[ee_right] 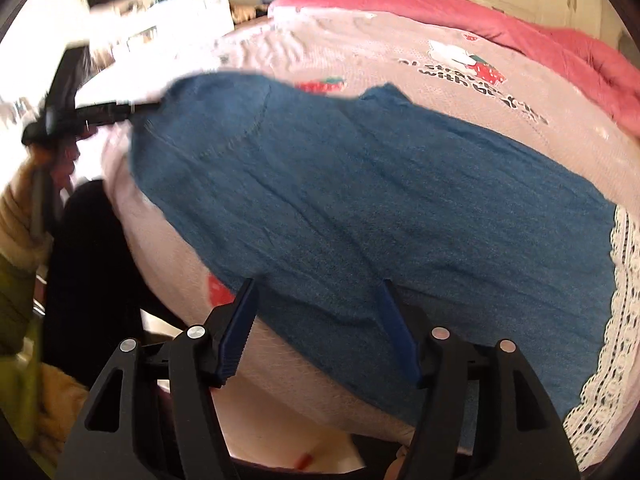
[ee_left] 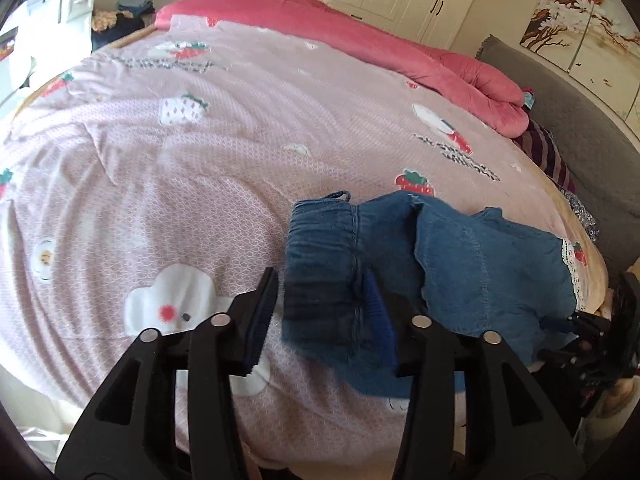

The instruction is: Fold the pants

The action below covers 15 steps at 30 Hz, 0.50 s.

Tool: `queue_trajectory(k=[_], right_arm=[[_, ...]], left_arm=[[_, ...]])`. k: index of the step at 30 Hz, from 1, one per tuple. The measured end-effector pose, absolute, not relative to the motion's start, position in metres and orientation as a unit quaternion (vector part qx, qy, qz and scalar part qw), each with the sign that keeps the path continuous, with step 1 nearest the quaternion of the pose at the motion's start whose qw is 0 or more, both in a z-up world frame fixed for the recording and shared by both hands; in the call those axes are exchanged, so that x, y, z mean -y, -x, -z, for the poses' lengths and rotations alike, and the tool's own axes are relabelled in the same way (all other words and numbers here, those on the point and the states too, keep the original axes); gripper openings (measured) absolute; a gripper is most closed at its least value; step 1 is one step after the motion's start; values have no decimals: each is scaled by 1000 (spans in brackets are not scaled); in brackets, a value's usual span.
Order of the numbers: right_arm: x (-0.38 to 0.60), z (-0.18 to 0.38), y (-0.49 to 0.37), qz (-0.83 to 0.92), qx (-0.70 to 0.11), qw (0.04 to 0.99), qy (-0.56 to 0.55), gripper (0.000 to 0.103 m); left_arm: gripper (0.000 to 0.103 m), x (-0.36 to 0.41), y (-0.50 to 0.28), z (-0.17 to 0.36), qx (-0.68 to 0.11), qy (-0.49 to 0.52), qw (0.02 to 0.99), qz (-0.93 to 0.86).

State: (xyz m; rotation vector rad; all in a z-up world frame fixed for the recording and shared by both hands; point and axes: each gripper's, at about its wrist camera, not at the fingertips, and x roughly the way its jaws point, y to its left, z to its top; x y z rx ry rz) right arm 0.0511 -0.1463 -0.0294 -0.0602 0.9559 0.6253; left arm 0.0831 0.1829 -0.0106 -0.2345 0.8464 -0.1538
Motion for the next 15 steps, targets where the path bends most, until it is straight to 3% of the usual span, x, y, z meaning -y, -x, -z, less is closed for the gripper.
queue_trajectory(k=[6, 15], right_arm=[[166, -10, -71, -277, -412, 868, 5, 61], [173, -35, -132, -243, -397, 885, 6, 66]], left_arm=[[68, -159, -69, -31, -365, 60, 925, 89], [78, -57, -88, -20, -370, 11, 909, 192]])
